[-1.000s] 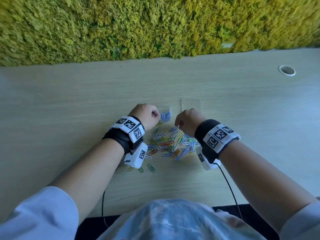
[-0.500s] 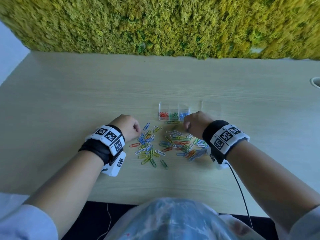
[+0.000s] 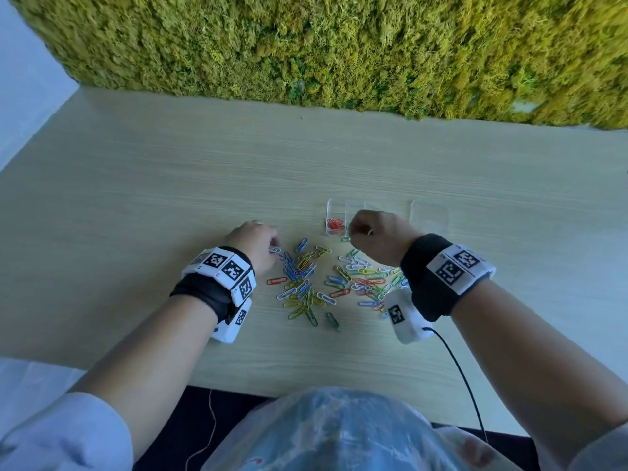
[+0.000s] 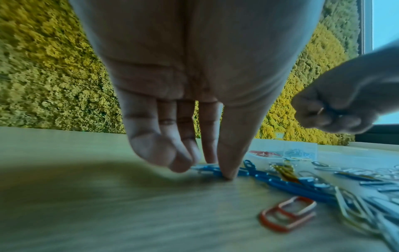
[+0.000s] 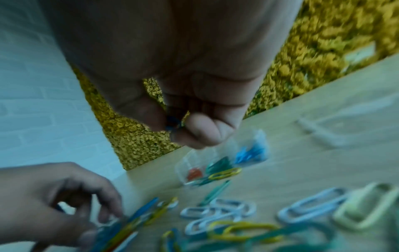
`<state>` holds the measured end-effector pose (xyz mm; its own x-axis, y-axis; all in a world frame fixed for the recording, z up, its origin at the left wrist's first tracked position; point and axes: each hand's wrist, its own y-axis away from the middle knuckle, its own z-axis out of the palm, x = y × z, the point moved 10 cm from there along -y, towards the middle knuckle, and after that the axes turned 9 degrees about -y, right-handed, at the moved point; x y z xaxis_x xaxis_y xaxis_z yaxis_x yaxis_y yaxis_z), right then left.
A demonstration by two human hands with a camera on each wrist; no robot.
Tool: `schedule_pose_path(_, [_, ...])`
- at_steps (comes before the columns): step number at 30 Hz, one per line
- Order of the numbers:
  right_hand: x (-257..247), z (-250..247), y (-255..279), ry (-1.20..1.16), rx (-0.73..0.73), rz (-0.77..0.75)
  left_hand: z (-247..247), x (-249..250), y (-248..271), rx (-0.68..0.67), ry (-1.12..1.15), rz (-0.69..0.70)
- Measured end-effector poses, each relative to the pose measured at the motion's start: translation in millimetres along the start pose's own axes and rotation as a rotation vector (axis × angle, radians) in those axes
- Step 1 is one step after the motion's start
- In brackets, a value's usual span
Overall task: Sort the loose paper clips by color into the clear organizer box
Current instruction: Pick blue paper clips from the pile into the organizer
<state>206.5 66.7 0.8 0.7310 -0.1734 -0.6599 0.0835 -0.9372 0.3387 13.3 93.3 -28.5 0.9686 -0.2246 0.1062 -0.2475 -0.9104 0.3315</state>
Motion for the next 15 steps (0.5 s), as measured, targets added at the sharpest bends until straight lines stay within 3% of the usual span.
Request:
schedule_pose_path(3, [-16.5,21.0,-8.7,-0.333,-0.087,0.084,-0.9,1.1,-1.4,0.001,-0.016,0.001])
schedule_pose_path(5, [-27.1,33.1,-17.5,-0.367,-0.118,0.094,-3.1,0.7,-2.2,0.005,-0.002,-0.005])
schedule_pose_path(10, [-58.7,48.6,-35.9,0.168,-0.087,-0.099,-3.0,-2.2,-5.0,-0.010,0.014,0.001])
schedule_pose_path(15, [-58.8,73.2,-54.6,0.565,-0.169,-0.111,-9.3,-1.8,-4.7,0.034,-0.007,0.016])
